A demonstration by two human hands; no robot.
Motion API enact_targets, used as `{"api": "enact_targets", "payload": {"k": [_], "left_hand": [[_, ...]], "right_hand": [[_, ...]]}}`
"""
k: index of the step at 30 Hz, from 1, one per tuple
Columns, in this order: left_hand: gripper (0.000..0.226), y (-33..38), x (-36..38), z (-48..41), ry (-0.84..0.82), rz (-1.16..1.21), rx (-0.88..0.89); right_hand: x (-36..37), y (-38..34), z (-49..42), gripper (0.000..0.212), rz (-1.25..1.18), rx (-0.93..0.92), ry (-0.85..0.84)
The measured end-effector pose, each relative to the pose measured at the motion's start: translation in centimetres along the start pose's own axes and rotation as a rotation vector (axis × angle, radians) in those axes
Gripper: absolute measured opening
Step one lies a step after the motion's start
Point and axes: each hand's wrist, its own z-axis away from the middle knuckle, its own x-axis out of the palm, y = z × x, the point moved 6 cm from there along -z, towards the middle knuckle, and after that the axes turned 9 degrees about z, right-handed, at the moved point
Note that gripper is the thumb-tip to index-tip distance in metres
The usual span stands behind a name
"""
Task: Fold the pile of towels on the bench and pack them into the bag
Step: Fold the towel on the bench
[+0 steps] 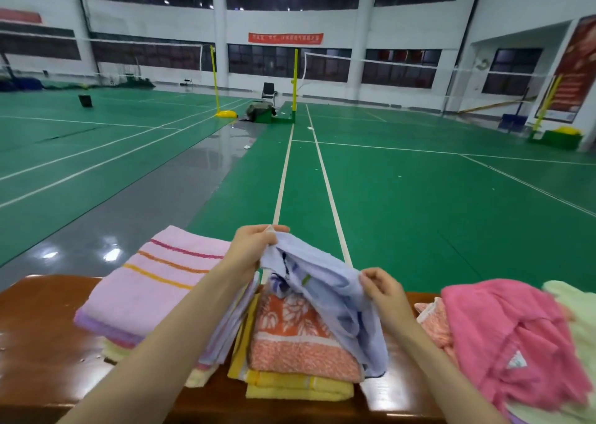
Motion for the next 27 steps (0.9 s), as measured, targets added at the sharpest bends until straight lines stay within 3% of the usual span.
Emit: {"api": "enact_targets", "payload": {"k": [3,4,6,7,9,12,15,20,24,27], "left_hand": [[0.033,1.3,0.0,-0.5,-0.027,-0.077,-0.014],[0.033,1.8,0.2,-0.6,-0.034,-0.079,-0.008],[0.034,3.0,0.8,-0.7,-0.034,-0.046,0.014],[0.034,3.7,1.0,-0.8,-0.034,-0.014,0.021],[0.034,5.0,1.5,-0.9,-0.041,0.049,0.021],[0.036,6.7,1.9,-1.0,-0.022,0.143,0.035],[0.038,8.0,1.9,-1.2,0.016,0.268,0.039],[0.036,9.3,0.5,-1.8,0.090,0.397,0.038],[0.040,8.0,-1.3,-2.4,0.157,0.308,0.007],[0.032,7.0,-2.1,-2.8,0.106,0.110,-0.045]], "right_hand": [[-1.9,-3.0,-1.7,0.022,-0.133,-0.062,-0.045],[-2.1,-4.1,-2.1,0.033,-0.090,-0.085,-0.108],[-2.3,-5.7,-2.7,0.052,0.228,-0.113,-0.195],[-2.6,-6.1,-3.0,0.051,0.452,-0.130,-0.188],[-3.7,-7.1,-3.4,0.037,0.779,-0.139,-0.106],[-5.3,-7.8,-3.9,0.020,0.916,-0.155,-0.064],[-6.8,-7.4,-4.2,0.018,0.948,-0.114,-0.143],[-9.5,-6.4,-4.3,0.041,0.770,-0.106,-0.319],[-11.2,-5.5,-3.7,0.029,0.575,-0.025,-0.387],[-11.8,-4.9,-3.3,0.030,0.545,0.018,-0.504]]}}
